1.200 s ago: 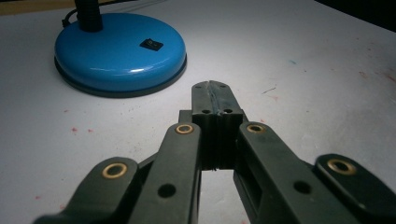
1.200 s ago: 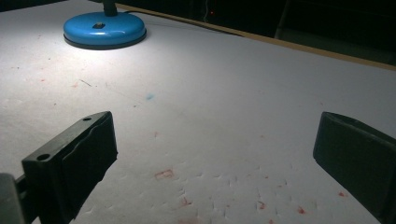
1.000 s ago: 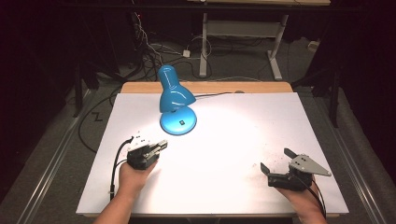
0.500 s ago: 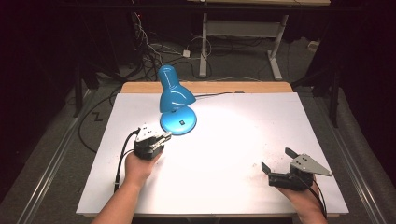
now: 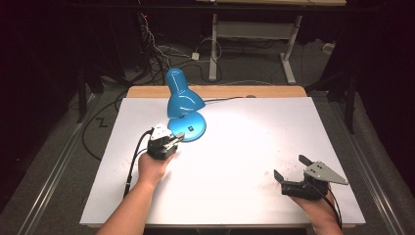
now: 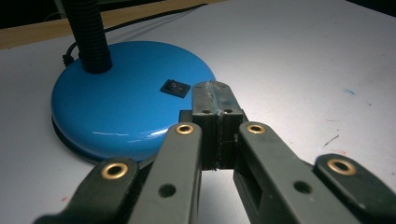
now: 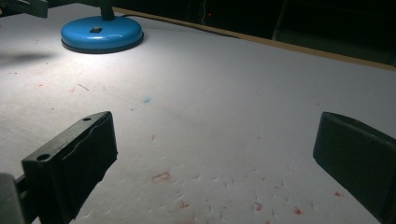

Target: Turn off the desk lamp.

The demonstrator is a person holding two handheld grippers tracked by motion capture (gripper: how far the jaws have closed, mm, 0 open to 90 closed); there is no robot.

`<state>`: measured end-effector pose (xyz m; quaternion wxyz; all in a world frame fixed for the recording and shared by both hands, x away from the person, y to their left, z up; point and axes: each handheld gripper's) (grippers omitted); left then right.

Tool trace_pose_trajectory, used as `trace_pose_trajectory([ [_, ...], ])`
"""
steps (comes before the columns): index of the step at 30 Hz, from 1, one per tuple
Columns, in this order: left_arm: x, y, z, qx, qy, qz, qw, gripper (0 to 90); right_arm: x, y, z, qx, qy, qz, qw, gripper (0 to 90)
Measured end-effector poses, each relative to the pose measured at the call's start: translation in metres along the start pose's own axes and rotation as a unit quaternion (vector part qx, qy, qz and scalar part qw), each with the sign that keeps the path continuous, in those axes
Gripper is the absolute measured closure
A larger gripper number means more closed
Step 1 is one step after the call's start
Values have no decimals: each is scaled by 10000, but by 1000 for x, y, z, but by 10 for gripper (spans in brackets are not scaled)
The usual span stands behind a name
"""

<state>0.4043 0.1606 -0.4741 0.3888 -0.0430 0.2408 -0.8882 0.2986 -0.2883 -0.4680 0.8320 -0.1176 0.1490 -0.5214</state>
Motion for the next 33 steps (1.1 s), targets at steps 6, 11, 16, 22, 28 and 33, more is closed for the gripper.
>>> trace_pose_trajectory([
  [6,-6,13,3,35,-67,37,10000,878,0,0,1,25,-10,-1,10000,4],
  [11,-10,24,6,43,-74,60,9999,878,1,0,1,25,27,-9,10000,4],
  [16,-14,33,5,14,-166,85,9998,879,1,0,0,21,35,-6,10000,4],
  [22,-13,42,8,98,-195,154,9996,879,1,0,0,22,23,-4,10000,4],
  [28,-15,46,8,-164,-46,176,9997,879,0,0,0,12,50,4,10000,4],
  [33,-17,49,13,-263,59,178,9995,879,-1,0,0,21,28,5,10000,4],
])
Point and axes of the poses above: each handheld gripper's, and its own axes: y roughly forward along the jaws, z roughly out of its top, x roughly to its right, and after that the axes turned 13 degrees about y, right-handed
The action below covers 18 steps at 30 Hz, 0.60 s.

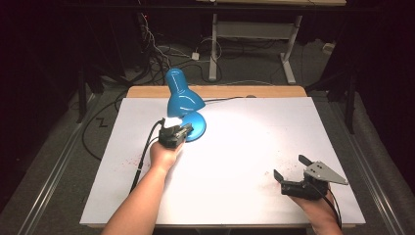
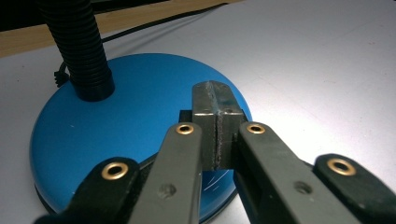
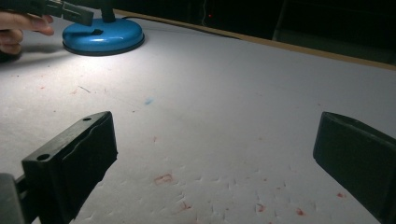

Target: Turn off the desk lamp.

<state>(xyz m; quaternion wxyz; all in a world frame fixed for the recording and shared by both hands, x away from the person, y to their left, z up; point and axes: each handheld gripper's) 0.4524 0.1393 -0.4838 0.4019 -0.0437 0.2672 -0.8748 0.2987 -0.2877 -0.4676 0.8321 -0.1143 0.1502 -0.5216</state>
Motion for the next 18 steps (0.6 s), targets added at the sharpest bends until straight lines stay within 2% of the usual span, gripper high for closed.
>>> trace_pose_trajectory([
  [1,-5,-2,2,-284,345,-77,9990,879,0,0,0,-1,2,1,10000,4],
  [2,-7,-2,2,-353,430,-80,9984,879,0,0,0,2,-3,4,10000,5],
  [3,-7,-2,2,-353,430,-80,9984,879,0,0,0,4,-10,3,10000,4],
  [4,-7,-1,3,-351,388,-78,9986,879,0,0,0,4,-10,3,10000,4],
  [7,-1,5,3,-116,-6,-22,9999,879,0,-1,0,10,15,-3,10000,4],
  [11,0,10,2,-120,-132,93,9998,879,1,-1,0,15,26,-3,10000,4],
  [18,-2,10,2,-205,-121,92,9997,879,0,-2,1,27,26,1,10000,4],
])
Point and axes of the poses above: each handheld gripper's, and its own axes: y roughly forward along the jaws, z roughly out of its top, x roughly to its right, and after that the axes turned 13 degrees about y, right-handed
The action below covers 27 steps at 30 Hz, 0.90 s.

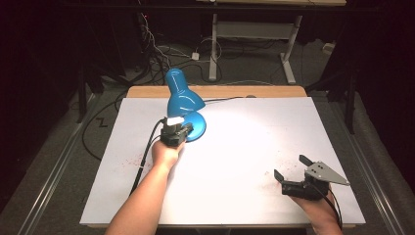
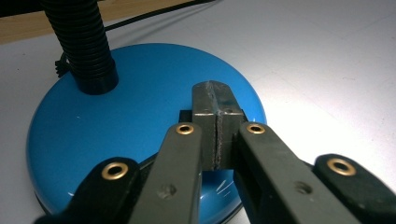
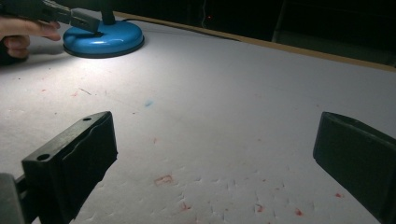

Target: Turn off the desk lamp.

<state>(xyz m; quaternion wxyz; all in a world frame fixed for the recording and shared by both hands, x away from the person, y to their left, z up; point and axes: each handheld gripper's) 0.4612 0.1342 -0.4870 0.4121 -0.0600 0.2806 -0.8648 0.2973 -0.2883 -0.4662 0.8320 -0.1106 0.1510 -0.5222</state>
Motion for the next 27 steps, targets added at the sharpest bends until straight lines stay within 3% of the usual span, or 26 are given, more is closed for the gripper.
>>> trace_pose_trajectory([
  [27,-1,3,1,21,-17,-32,10000,882,-1,0,0,-17,-25,-5,10000,4],
])
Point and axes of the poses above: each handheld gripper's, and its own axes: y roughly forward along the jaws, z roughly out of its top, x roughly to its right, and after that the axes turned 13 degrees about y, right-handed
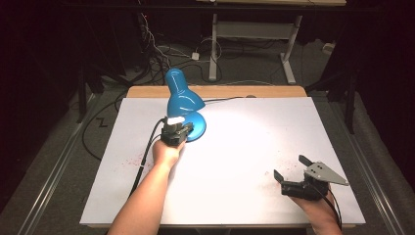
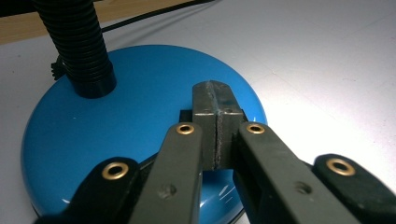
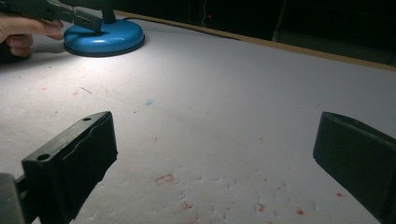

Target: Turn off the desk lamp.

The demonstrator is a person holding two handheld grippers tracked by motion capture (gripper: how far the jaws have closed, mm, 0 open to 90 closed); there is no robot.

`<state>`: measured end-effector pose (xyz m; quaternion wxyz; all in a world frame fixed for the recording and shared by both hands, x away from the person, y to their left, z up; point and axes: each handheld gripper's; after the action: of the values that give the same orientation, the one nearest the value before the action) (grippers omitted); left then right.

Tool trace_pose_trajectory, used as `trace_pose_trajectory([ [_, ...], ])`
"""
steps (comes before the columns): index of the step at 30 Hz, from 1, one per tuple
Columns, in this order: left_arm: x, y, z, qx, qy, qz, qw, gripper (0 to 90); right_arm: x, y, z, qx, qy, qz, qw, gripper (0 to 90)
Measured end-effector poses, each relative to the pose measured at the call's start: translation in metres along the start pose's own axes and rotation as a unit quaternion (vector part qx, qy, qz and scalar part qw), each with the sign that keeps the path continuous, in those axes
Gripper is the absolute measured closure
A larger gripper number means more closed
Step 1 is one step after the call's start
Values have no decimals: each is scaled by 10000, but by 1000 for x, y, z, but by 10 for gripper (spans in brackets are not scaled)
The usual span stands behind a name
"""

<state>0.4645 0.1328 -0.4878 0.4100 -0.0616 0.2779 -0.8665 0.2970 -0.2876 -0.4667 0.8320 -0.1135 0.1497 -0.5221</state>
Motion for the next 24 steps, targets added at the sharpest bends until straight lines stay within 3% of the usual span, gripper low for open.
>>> trace_pose_trajectory([
  [7,0,1,0,-74,18,54,10000,882,0,-1,0,9,15,-15,10000,4],
  [9,0,3,0,30,-175,131,9998,883,0,-1,0,18,10,-17,10000,4],
  [10,0,3,0,30,-175,131,9998,883,0,-1,0,18,10,-17,10000,4],
  [12,-6,1,-2,-51,-178,-35,9998,883,0,-1,0,15,8,-18,10000,4],
  [16,-4,2,-1,21,-245,-15,9997,883,1,0,0,6,18,-20,10000,5],
  [17,-6,0,-1,-84,-138,-49,9999,883,1,0,0,0,17,-16,10000,5],
  [24,-7,-1,-1,-20,-182,-106,9998,883,1,0,0,8,11,-11,10000,4],
])
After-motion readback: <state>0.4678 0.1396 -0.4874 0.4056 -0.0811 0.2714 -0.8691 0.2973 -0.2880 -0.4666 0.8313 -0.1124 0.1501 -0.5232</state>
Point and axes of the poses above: each handheld gripper's, and its own axes: y roughly forward along the jaws, z roughly out of its top, x roughly to its right, and after that the axes turned 13 degrees about y, right-handed
